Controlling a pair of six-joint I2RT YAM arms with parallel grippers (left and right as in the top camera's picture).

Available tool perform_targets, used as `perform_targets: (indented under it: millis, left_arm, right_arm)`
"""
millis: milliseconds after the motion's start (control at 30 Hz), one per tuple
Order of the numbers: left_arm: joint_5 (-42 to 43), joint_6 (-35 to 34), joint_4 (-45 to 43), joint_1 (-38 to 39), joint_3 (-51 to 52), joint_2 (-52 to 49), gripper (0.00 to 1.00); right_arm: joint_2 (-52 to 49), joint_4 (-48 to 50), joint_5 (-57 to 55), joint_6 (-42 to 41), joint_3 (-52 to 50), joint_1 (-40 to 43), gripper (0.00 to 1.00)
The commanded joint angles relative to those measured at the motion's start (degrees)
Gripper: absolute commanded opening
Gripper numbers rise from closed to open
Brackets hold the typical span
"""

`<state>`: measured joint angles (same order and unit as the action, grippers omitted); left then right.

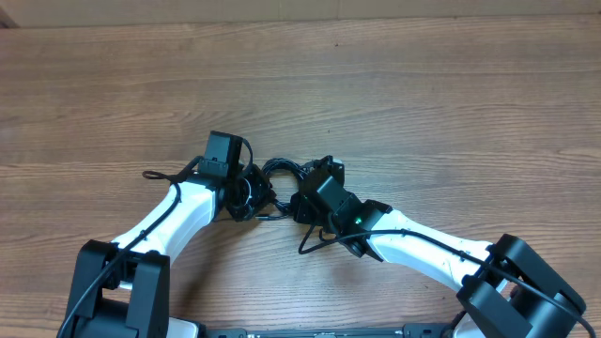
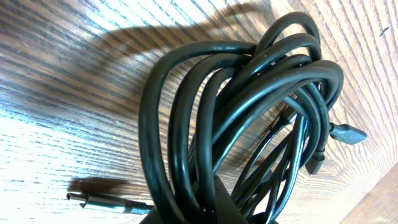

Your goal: Untangle cables

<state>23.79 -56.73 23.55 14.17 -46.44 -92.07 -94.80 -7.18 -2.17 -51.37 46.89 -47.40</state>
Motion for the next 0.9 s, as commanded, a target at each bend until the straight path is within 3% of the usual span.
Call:
perform_targets:
  millis: [0,100,200,333,867]
  left_arm:
    - [3.87,2.01,-0.52,0.48,-0.57,-0.04,0.04]
    - [7.91,3.45,-2.08,0.46,-0.59,0.0,0.04]
    - [8.66,3.39,-2.75,0.33,-0.59,0.26,0.04]
    - [13.09,0.22,-2.67,-1.4,-0.59,0.72,0.04]
    - [44.52,-12.55,-2.4,-12.57,-0.59,0.74,0.04]
  right_arm:
    - [-1.4,0.28,-0.74,0.55,-0.02,-0.22,0.23]
    - [-2.43,0.94,-0.31,0.13,-0.02,-0.11,0.17]
    - [-2.43,0.68,-0.33,0.13,-0.02,-0.11,0.04]
    - [-2.43,0.46,-0.59,-0.33,-0.02,-0.11,0.04]
    - [-2.43,-4.09,-4.24,-8.83,-0.02,1.77,0.04]
